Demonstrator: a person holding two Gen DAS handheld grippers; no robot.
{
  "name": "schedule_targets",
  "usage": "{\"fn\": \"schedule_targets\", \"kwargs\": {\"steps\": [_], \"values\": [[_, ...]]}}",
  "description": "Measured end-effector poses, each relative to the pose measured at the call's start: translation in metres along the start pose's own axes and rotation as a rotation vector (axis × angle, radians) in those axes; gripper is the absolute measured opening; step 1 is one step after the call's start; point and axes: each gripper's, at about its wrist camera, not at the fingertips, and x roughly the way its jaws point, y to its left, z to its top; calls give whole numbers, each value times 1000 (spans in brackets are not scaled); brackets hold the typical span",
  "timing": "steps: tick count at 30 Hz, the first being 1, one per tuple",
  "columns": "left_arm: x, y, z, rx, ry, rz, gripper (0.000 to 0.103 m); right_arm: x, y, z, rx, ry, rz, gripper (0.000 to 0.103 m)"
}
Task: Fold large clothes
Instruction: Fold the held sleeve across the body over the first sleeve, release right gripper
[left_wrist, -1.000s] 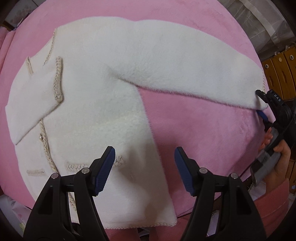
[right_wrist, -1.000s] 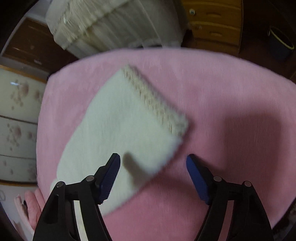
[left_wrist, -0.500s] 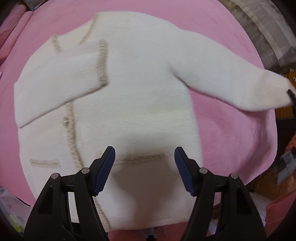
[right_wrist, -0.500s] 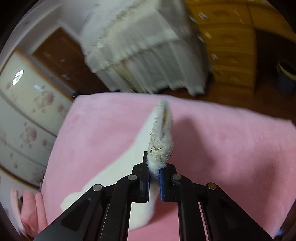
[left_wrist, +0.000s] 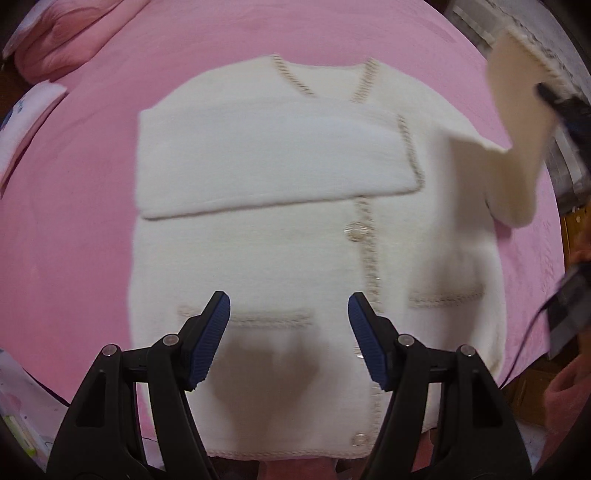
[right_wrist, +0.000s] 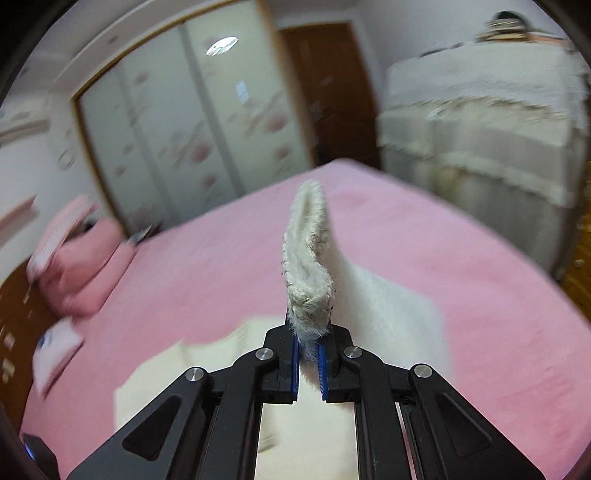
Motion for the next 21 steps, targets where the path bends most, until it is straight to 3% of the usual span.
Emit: {"fn": "schedule_targets", "kwargs": {"steps": [4,8,13,15,17,21], "values": [[7,43,-4,-55,-4,11,64,71,64,-51,-45,152,43,8],[14,65,-5,-91,0,-5,64,140,82,-98,-61,332,22,8],[21,59,4,-78,4,-19,64,174,90,-100,-135,447,47,21],[21,50,11,-65,-6,-27,64,177,87,-83,-142,446,109,51],[21,37,24,-61,-22,-46,67,165,81,-69,-118,416,168,68],[30,18,46,-114,-56,-139,70,128,69,-58,-121,352,167,79]]}}
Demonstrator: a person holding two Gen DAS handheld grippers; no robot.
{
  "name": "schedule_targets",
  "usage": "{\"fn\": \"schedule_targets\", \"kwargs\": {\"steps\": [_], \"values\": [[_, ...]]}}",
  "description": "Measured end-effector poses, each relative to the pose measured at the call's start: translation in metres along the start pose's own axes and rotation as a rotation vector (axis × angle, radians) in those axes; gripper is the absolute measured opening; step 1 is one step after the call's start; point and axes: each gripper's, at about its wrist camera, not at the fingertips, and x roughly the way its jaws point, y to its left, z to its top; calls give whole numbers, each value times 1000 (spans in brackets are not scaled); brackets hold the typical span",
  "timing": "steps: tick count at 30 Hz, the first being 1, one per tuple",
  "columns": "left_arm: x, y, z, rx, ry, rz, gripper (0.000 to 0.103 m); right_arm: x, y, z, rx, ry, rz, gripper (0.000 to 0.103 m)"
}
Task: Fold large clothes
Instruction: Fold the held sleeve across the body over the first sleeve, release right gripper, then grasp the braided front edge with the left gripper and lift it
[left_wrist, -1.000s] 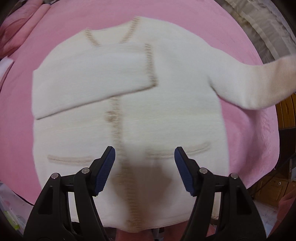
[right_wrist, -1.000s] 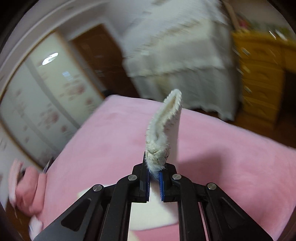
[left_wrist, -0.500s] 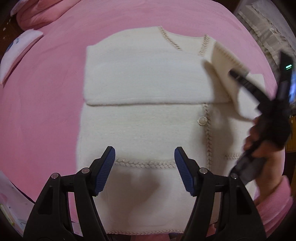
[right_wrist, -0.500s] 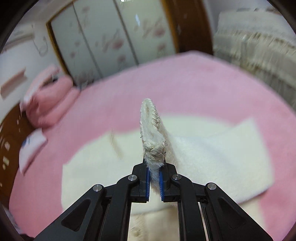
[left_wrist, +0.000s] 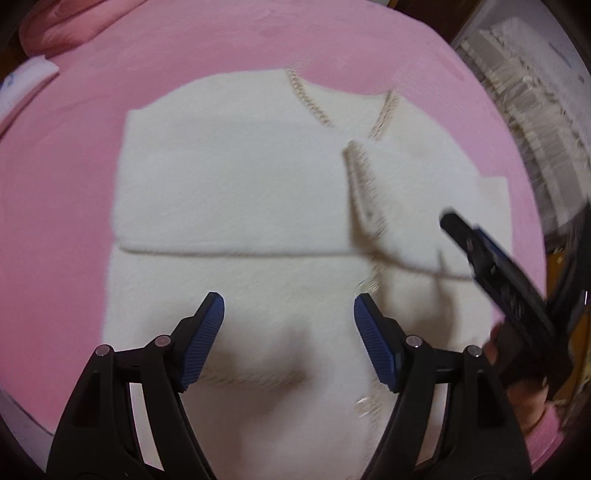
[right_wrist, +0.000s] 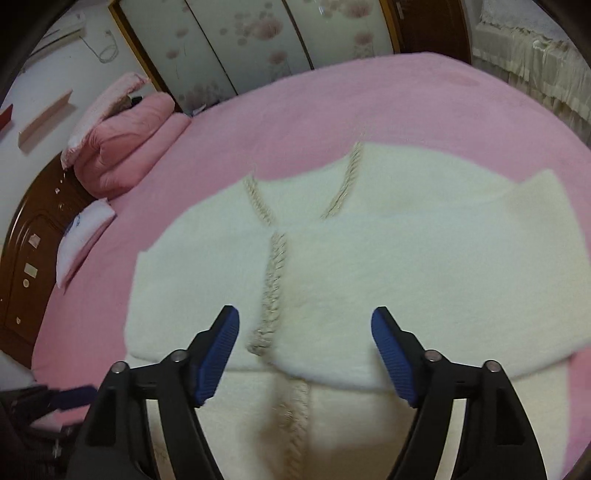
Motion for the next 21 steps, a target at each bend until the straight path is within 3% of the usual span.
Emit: {"fn": "schedule_targets", "kwargs": {"steps": [1,2,4,6,12,14,17,19,20,21], "values": [[6,-5,5,-23,7,-25,70,-9,-7,-1,-5,-6,-16,80],[15,-13,10,-47,14,-47,70,-27,-2,-31,-14,-9,-34,80],[31,-25,17,-87,27,-89,70,-37,-23,-33,-41,4,-86,80],[47,-36,21,-111,41,-111,70,-48,-68,-47,-61,25,-126,80],[101,-71,25,-203,117,-5,70,-89,-142,-102,-68,99,-190,80],[115,-77,25,-245,138,11,65,-91,-168,-111,-57,121,-211,80],[125,-91,23,-286,132,36,52,-92,-207,-125,-42,161,-242,80],[123,-104,22,-270,94,51,20,-87,-227,-132,-37,189,-248,80],[121,-110,22,-257,70,55,9,-83,-235,-136,-39,201,-251,80],[115,-120,24,-232,34,68,5,-78,-240,-137,-46,213,-252,80]]}}
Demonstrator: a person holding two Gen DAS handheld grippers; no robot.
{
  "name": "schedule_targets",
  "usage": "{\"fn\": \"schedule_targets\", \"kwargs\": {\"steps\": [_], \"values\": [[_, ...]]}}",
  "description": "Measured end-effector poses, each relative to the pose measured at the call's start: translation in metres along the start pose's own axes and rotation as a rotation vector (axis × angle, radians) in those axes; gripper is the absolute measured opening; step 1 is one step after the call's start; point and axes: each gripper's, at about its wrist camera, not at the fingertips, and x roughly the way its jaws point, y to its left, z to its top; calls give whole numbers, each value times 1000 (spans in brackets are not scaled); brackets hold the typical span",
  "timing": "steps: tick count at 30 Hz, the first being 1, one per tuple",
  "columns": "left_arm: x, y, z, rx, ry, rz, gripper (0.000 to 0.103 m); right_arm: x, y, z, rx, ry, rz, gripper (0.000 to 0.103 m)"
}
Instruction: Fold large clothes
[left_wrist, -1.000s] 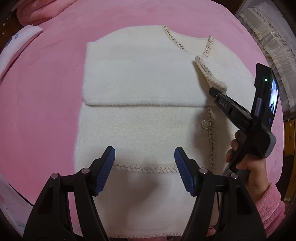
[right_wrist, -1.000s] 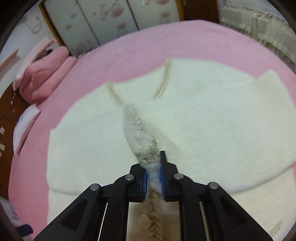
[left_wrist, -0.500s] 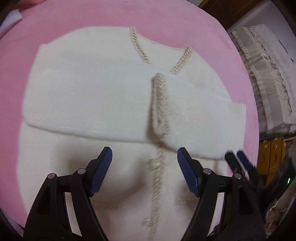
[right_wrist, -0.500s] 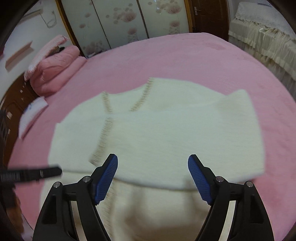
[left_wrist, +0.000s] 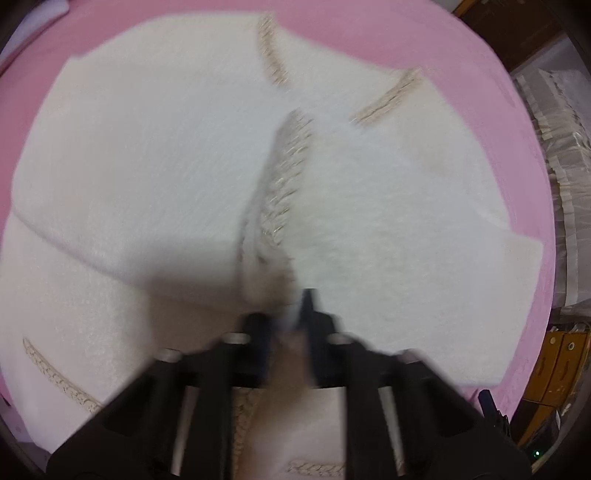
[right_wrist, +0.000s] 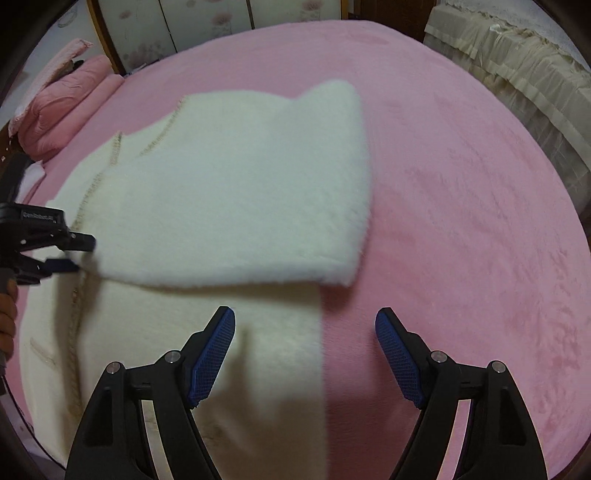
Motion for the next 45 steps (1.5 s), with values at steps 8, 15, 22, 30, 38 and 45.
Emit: {"fn": "schedule_targets", "kwargs": {"steps": [8,15,22,30,38,45], "values": [[-110,-53,22,80,-431,-164,5,37,3,17,-128,-37,8,80],[-154,-21,34,12,-568,-98,5,44,0,22,-193,-94,12,80],[-47,33,-3,-128,-282,101,5,55,-26,10,-142,-106,-24,80],[-3,32,-43,43,-209,350,37,57,-85,-6,60,-53,-64,80],[-96,37,-53,32,-351,193,43,-5,-104,-18,219,-82,25,50],[-71,-20,-42,56,-202,-41,0,37,-35,-6,185,105,497,1]]}}
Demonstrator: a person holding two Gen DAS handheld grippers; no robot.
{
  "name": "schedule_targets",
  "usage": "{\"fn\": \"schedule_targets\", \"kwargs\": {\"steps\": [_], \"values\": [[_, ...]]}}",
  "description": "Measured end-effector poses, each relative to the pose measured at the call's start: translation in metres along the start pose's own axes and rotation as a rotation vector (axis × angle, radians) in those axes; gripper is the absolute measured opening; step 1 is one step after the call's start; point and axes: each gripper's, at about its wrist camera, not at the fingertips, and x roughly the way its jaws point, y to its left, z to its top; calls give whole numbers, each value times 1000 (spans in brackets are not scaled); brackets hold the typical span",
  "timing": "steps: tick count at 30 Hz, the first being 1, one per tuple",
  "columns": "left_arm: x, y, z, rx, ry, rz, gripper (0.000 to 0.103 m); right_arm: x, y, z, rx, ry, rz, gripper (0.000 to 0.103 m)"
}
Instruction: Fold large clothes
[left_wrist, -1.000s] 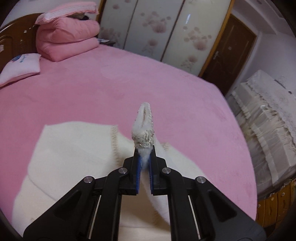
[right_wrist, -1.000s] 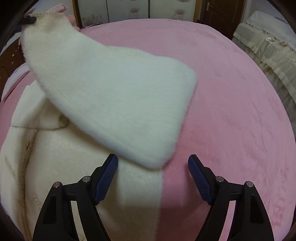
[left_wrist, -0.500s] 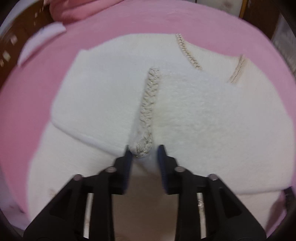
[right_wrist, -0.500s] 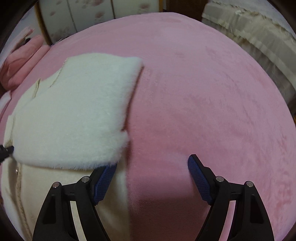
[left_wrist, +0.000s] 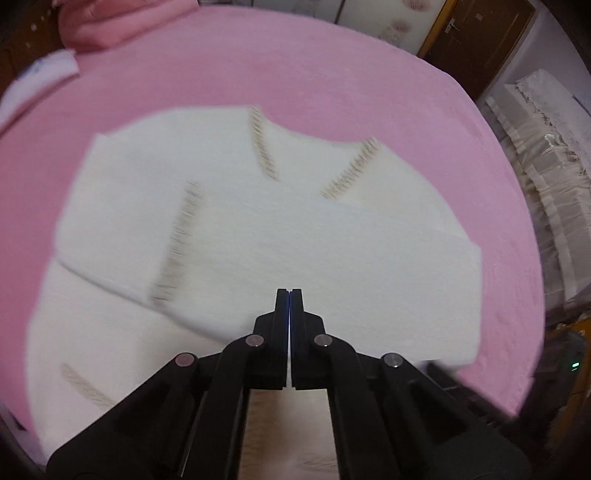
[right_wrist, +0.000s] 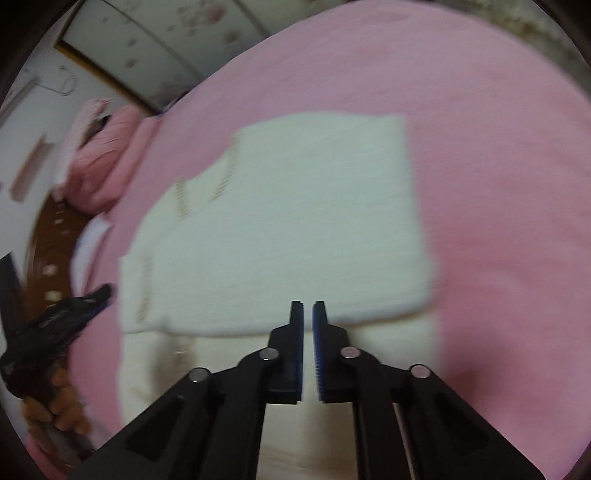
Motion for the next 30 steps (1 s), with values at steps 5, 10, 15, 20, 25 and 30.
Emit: {"fn": "schedule_targets", "kwargs": {"steps": [5,10,15,20,25,30], "values": [[76,-2,-7,-41,201,90,0,63,1,-1,-16,99,40,1],[82,17,0,109,144,252,0,29,-72,5,30,7,-32,0],[86,34,-1,310,66,461,0,-33,-174,8,205,-75,-56,0],[40,8,-1,229,24,274,0,-57,-145,14,11,-166,-204,0],[50,-38,2,86,103,-55,0,6,-104,7,-26,47,153,0],[87,-56,26,102,102,17,0,67,-86,8,-47,149,232,0]]}}
